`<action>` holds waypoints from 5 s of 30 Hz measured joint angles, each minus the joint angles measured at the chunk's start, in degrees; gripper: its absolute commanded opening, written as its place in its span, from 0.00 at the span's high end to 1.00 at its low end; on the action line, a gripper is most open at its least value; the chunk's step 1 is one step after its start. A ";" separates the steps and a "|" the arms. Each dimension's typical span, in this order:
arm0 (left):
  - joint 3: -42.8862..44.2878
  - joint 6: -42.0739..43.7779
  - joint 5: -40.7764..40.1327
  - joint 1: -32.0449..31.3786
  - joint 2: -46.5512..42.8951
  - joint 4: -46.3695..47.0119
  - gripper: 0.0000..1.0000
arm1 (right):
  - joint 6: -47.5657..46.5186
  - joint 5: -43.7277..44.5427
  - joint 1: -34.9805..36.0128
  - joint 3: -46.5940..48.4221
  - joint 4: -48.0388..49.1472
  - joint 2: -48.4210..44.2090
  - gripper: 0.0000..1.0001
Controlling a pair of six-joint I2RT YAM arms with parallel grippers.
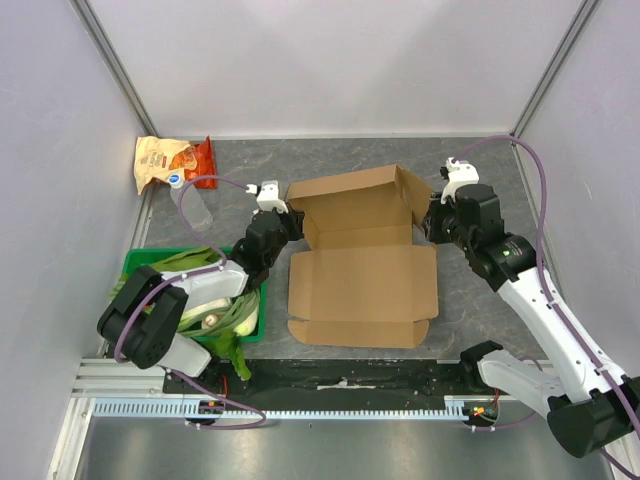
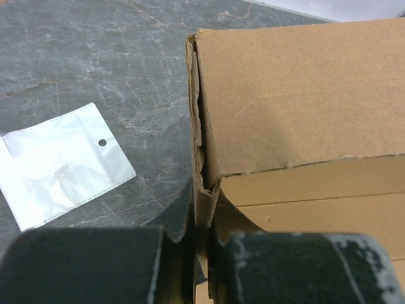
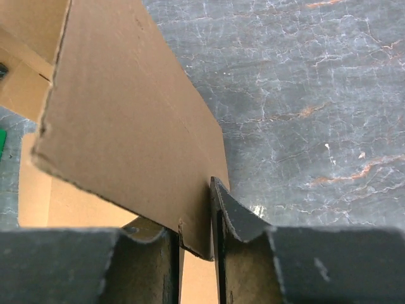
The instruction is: Fold the paper box
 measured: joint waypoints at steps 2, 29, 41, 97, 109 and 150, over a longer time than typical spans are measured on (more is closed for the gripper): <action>0.37 0.48 -2.23 -0.83 0.83 0.11 0.98 | 0.79 0.74 0.81 -0.48 0.79 0.20 0.80; 2.64 8.04 -15.69 -8.41 8.22 2.84 0.98 | 22.10 18.91 14.47 -28.63 27.12 2.32 0.68; -1.09 8.31 -13.46 -9.20 9.31 11.45 0.98 | 12.61 8.20 16.13 -29.77 30.29 -0.59 0.16; -1.51 11.61 -14.34 -8.72 10.49 14.23 0.98 | -11.63 -2.10 -1.18 -36.74 46.84 -7.34 0.20; -1.51 12.52 -15.26 -8.48 10.47 14.16 0.98 | -10.10 -7.13 -1.18 -35.76 43.41 -5.25 0.12; -0.57 13.25 -12.17 -9.27 10.45 12.87 0.98 | 10.03 21.20 -3.65 -11.80 8.61 -16.87 0.02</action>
